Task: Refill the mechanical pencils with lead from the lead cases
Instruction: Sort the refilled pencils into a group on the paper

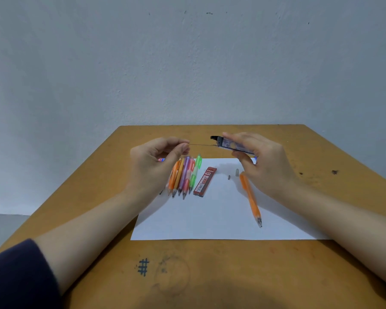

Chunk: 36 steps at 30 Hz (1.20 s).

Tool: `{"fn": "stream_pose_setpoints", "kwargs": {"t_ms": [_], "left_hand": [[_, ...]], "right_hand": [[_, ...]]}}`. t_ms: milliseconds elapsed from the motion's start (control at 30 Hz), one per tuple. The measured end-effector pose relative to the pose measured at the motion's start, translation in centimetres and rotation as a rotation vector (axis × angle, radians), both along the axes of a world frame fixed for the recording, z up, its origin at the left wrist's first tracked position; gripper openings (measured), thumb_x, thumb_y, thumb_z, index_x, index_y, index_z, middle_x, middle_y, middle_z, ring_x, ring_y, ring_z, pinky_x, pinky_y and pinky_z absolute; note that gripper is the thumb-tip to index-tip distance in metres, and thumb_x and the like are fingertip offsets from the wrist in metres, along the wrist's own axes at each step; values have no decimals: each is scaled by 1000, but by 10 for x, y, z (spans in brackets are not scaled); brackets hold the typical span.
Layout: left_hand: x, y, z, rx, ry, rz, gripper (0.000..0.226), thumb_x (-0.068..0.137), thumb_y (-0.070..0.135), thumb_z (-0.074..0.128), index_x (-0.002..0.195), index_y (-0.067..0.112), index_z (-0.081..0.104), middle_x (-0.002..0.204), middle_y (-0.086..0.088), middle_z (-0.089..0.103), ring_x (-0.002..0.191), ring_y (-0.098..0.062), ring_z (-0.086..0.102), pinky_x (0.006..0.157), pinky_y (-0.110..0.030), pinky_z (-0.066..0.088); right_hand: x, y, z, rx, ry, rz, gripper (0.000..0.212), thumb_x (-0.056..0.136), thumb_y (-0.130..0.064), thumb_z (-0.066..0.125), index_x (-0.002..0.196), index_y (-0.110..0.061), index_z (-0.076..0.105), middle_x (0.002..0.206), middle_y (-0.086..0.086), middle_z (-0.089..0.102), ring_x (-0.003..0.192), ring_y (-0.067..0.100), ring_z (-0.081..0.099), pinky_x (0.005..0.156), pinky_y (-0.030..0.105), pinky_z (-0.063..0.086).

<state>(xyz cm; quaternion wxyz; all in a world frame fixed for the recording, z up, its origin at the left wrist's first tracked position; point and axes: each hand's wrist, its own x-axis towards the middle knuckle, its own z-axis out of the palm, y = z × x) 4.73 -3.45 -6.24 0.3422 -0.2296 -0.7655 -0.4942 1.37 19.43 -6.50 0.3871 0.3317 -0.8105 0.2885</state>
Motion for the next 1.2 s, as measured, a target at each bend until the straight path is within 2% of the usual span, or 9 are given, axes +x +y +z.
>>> {"fn": "stream_pose_setpoints", "kwargs": {"t_ms": [67,233,367,467,633,800,1033,1200], "left_hand": [[-4,-2,-1,8,4,19,20,86,27,58,102,17,65,89,8,70,84,-6,69,74,-18,55],[-7,-5,-3,-2,23,34,18,88,26,57,102,18,64,89,11,69,84,-4,68,72,-14,53],[-7,-5,-3,-18,41,44,18,88,28,56,102,19,64,89,15,67,84,-1,67,72,-12,52],[-7,-5,-2,-25,63,58,17,88,28,56,101,21,63,88,17,67,84,0,66,71,-12,52],[-7,-6,-2,-24,66,66,15,88,25,57,101,22,63,87,17,66,83,0,66,71,-11,52],[-6,-4,-2,-17,67,67,16,87,26,57,101,21,63,86,16,66,82,1,66,70,-10,51],[-8,-5,-2,-36,63,82,16,88,26,57,102,22,63,86,17,66,83,0,66,70,-11,51],[-8,-6,-3,-41,61,77,15,87,28,56,101,24,63,86,18,66,82,1,65,70,-11,51]], "right_hand": [[0,0,0,-9,-11,3,46,79,7,60,122,-10,62,110,7,68,100,18,61,88,25,47],[0,1,1,-23,-49,-9,48,80,7,61,124,-12,61,113,4,67,104,17,61,90,27,49],[1,0,3,-126,-178,4,50,81,7,64,126,-15,60,103,-13,61,96,1,57,88,10,45],[3,-1,6,-233,-302,48,57,82,9,62,128,-23,56,95,-21,57,90,8,62,87,19,50],[8,-4,7,-322,-381,172,68,82,14,59,122,-40,50,93,-12,59,92,14,63,83,22,54],[12,-5,9,-388,-466,259,65,84,11,60,128,-36,49,99,11,61,93,14,64,80,17,51],[16,-8,13,-455,-451,317,65,81,9,65,123,-37,52,99,13,63,95,24,65,91,38,53],[19,-9,12,-439,-471,344,56,83,8,63,122,-32,55,101,9,63,95,24,65,85,38,56]]}}
